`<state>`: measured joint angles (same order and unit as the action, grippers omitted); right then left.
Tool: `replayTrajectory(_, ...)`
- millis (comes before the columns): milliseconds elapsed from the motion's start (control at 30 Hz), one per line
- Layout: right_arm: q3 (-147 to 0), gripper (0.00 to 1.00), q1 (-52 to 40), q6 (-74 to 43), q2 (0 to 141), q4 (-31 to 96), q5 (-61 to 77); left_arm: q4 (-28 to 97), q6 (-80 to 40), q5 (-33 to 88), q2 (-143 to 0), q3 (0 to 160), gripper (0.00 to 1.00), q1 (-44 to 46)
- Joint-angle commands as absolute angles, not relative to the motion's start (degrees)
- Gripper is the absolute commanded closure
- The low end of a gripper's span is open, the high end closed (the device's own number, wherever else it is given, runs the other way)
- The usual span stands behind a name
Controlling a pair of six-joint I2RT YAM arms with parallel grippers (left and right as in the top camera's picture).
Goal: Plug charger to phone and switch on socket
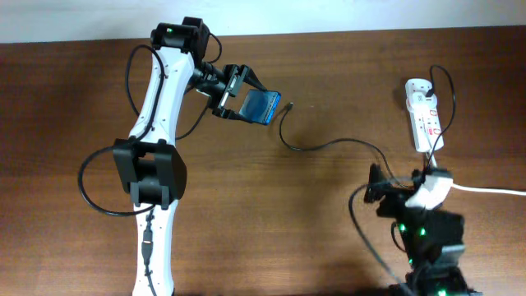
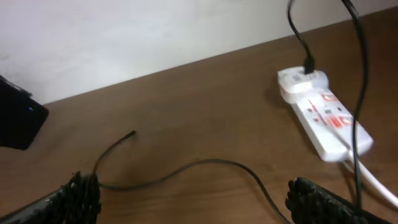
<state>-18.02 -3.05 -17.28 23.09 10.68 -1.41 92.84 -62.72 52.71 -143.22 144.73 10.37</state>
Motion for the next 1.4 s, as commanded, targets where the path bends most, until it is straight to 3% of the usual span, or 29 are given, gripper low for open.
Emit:
replayTrajectory(0,-30.5,0.02,-3.4,-17.6,36.9,13.7,3.6,92.0,-63.4,55.1,-142.8,146.4,1.0,10.1)
replayTrajectory(133,-50.2,0.02,-2.4,-17.6,55.1,26.5,11.8,92.1,-63.4,55.1,-142.8,146.4,1.0,10.1)
replayTrajectory(267,-69.1,0.02,6.1,-16.8,69.1,42.1,27.9,92.1,-63.4,55.1,-142.8,146.4,1.0,10.0)
replayTrajectory(367,-70.1,0.01,10.6,-16.8,71.3,40.8,29.4,92.1,-63.4,55.1,-142.8,146.4,1.0,10.0)
replayTrajectory(567,-70.1,0.02,10.9,-17.0,76.3,40.7,32.0,92.1,-63.9,55.4,-142.8,146.4,1.0,9.6)
replayTrajectory(733,-70.1,0.0,10.7,-19.0,87.3,39.5,37.9,92.2,-64.9,62.9,-142.8,146.4,1.0,8.4)
replayTrajectory(833,-70.1,0.05,5.5,-19.2,89.8,35.4,39.7,92.2,-65.2,60.4,-142.8,146.4,1.0,8.4)
replayTrajectory(900,-70.1,0.05,1.1,-23.4,89.8,30.5,39.7,92.3,-70.4,47.0,-142.8,146.4,1.0,9.1)
replayTrajectory(1067,-70.1,0.05,-8.0,-32.6,92.4,20.8,38.7,92.2,-76.8,27.2,-142.8,146.4,1.0,13.2)
replayTrajectory(1167,-70.1,0.16,-13.6,-35.0,96.6,18.0,36.7,92.3,-78.0,18.7,-142.8,146.4,1.0,15.2)
replayTrajectory(1200,-70.1,0.23,-15.6,-35.1,97.9,17.5,35.2,92.3,-78.0,18.2,-142.8,146.4,1.0,15.9)
replayTrajectory(1367,-70.1,0.37,-23.4,-41.7,101.1,17.5,23.3,94.0,-78.0,18.9,-142.8,146.4,1.0,18.2)
